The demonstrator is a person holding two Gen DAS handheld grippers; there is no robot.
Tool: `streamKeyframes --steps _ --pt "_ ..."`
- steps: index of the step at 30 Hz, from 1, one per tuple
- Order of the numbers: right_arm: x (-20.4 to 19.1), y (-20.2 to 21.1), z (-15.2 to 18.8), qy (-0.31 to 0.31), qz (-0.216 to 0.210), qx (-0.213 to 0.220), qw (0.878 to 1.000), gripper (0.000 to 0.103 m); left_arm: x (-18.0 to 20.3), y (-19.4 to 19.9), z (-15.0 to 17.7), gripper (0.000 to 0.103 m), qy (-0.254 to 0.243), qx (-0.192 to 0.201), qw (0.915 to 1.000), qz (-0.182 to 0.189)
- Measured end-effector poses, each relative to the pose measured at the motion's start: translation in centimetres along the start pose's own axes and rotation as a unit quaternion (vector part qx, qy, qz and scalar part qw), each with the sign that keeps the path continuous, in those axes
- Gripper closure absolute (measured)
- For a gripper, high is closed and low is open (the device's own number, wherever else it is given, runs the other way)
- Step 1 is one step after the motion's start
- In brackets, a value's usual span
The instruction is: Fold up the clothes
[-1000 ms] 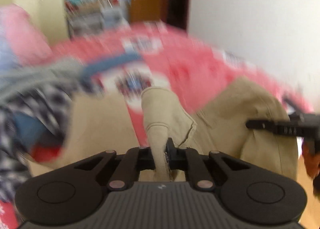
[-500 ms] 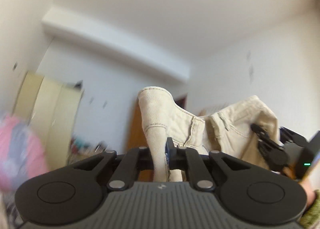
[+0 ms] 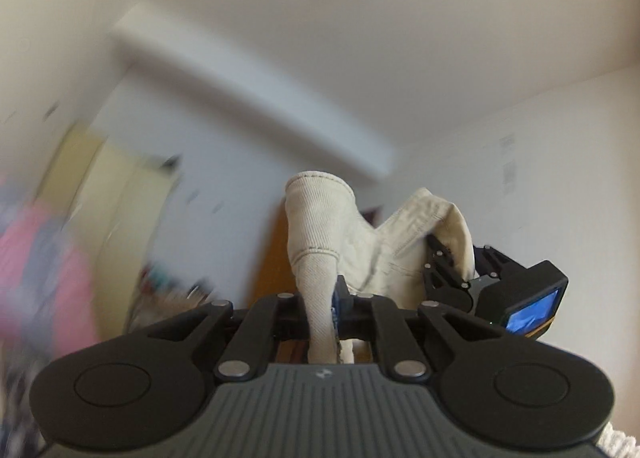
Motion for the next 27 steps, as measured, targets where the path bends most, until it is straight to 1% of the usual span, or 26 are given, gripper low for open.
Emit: streamKeyframes --steps 2,4,7,8,11,13,15,16,17,18,19,20,21,22,23,24,25,26,27 --pt "-6.4 0.9 3.3 0.007 -0.046 -0.005 0.999 0.093 -3.4 0.9 4.6 0.094 0.025 -0.026 0.9986 -0.039" --pt "-12.4 2.0 6.2 -0.005 -0.095 -0.013 0.995 0.093 -6.8 2.4 9.1 0.094 0.038 -0.044 0.9950 -0.082" --pt "-21.6 3.9 10.0 -0.025 -0.180 -0.032 0.983 0.093 -11.4 5.4 14.2 0.094 0.038 -0.058 0.9869 -0.146" --pt "-24.4 4.4 10.6 -0.026 -0.207 -0.035 0.977 0.093 -13.1 6.5 15.1 0.094 0.040 -0.065 0.9825 -0.170" --pt "-32.4 6.5 10.8 0.000 -0.294 -0.031 0.955 0.093 -18.8 9.8 17.1 0.094 0.054 -0.090 0.9647 -0.241" --pt "-37.2 7.1 8.0 0.019 -0.345 -0.020 0.938 0.093 -22.4 11.3 18.6 0.094 0.079 -0.108 0.9500 -0.282" --pt "-40.5 8.5 5.9 0.024 -0.393 -0.002 0.919 0.093 -24.6 12.4 19.9 0.094 0.078 -0.120 0.9346 -0.326" --pt "-41.9 9.0 5.1 0.022 -0.414 0.008 0.910 0.093 -25.6 12.4 20.5 0.094 0.080 -0.128 0.9281 -0.340" --pt "-43.9 9.2 4.6 0.020 -0.442 0.010 0.897 0.093 -26.5 12.5 21.3 0.094 0.082 -0.143 0.9223 -0.350" --pt "-46.0 9.5 4.2 0.017 -0.472 0.009 0.882 0.092 -27.1 11.4 22.2 0.094 0.079 -0.159 0.9164 -0.359" --pt "-48.2 10.1 4.4 0.018 -0.505 0.000 0.863 0.087 -27.9 10.2 22.9 0.093 0.076 -0.179 0.9092 -0.368" --pt "-50.7 10.7 5.1 0.034 -0.541 -0.021 0.840 0.086 -29.0 9.9 23.7 0.093 0.080 -0.200 0.9014 -0.375" --pt "-52.8 11.5 5.6 0.059 -0.566 -0.039 0.821 0.083 -29.9 9.7 24.6 0.091 0.093 -0.220 0.8937 -0.380" --pt "-54.9 12.6 6.6 0.095 -0.584 -0.053 0.805 0.081 -31.1 9.5 25.3 0.085 0.108 -0.237 0.8860 -0.384" --pt "-56.6 13.3 7.7 0.130 -0.588 -0.056 0.797 0.081 -32.4 9.5 25.8 0.084 0.125 -0.248 0.8797 -0.386" --pt "-57.7 13.9 8.4 0.151 -0.585 -0.048 0.796 0.080 -33.3 9.6 26.1 0.081 0.139 -0.253 0.8773 -0.383" --pt "-57.8 14.2 8.7 0.156 -0.583 -0.040 0.797 0.079 -34.1 9.9 26.3 0.079 0.152 -0.256 0.8761 -0.380" --pt "-57.5 14.2 8.6 0.148 -0.583 -0.042 0.798 0.079 -34.5 10.0 26.5 0.079 0.159 -0.256 0.8757 -0.377" --pt "-56.7 13.9 8.4 0.138 -0.586 -0.050 0.797 0.074 -34.5 10.0 26.6 0.078 0.161 -0.256 0.8760 -0.376"
Point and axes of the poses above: each gripper's, at about its wrist camera, not at the fingertips, and y roughly against the way its jaws point, x to its right, z to its underside, the point moved 4 cm from there along -y, roughly the way its jaws point, and after that the axes turned 8 degrees about -z, right-handed, at the moved point
